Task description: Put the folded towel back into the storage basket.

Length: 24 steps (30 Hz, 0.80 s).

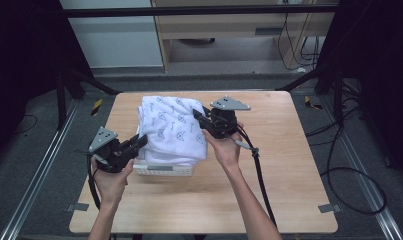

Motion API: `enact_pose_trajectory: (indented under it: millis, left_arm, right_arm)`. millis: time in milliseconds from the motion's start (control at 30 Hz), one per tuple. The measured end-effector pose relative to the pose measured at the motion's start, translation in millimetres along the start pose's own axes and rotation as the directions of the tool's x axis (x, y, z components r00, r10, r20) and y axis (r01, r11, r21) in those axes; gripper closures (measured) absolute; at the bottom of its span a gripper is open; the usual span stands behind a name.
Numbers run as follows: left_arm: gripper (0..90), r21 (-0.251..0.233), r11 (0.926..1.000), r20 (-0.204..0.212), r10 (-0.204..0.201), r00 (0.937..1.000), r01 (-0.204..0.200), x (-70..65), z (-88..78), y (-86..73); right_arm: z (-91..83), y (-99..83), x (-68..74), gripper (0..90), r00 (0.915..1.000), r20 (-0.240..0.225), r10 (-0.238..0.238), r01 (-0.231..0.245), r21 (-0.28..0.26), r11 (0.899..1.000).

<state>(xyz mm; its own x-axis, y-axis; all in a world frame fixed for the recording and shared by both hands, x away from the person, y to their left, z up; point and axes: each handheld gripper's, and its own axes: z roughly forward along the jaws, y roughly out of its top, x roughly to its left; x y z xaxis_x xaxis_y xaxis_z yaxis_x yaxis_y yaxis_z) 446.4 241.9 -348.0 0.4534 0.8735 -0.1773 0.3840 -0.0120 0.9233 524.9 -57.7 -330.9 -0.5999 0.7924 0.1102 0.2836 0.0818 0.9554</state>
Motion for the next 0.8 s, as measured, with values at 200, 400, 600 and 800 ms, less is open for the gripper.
enact_pose_trajectory:
  millis: [200,400,600,800]
  left_arm:
    - [77.3,-0.002,0.9999,-0.017,-0.010,0.9998,0.010,8.4,-0.9,0.7]
    - [77.3,-0.011,0.9997,-0.042,-0.021,0.9989,0.020,16.6,-2.1,1.0]
    - [77.3,-0.008,0.9996,-0.070,-0.026,0.9972,0.026,24.6,-0.5,0.0]
    - [77.3,-0.007,0.9991,-0.087,-0.042,0.9953,0.042,34.8,2.6,-2.1]
  right_arm:
    - [12.3,3.4,4.7,72.2,1.0000,-0.005,-0.005,0.005,-0.002,1.000]
    - [23.6,8.0,11.2,72.2,0.9999,-0.007,-0.015,0.015,-0.005,1.000]
    - [34.2,6.7,15.5,72.2,0.9999,-0.008,-0.010,0.010,-0.003,1.000]
    - [45.5,3.9,18.0,72.2,0.9999,-0.010,-0.010,0.010,0.002,1.000]
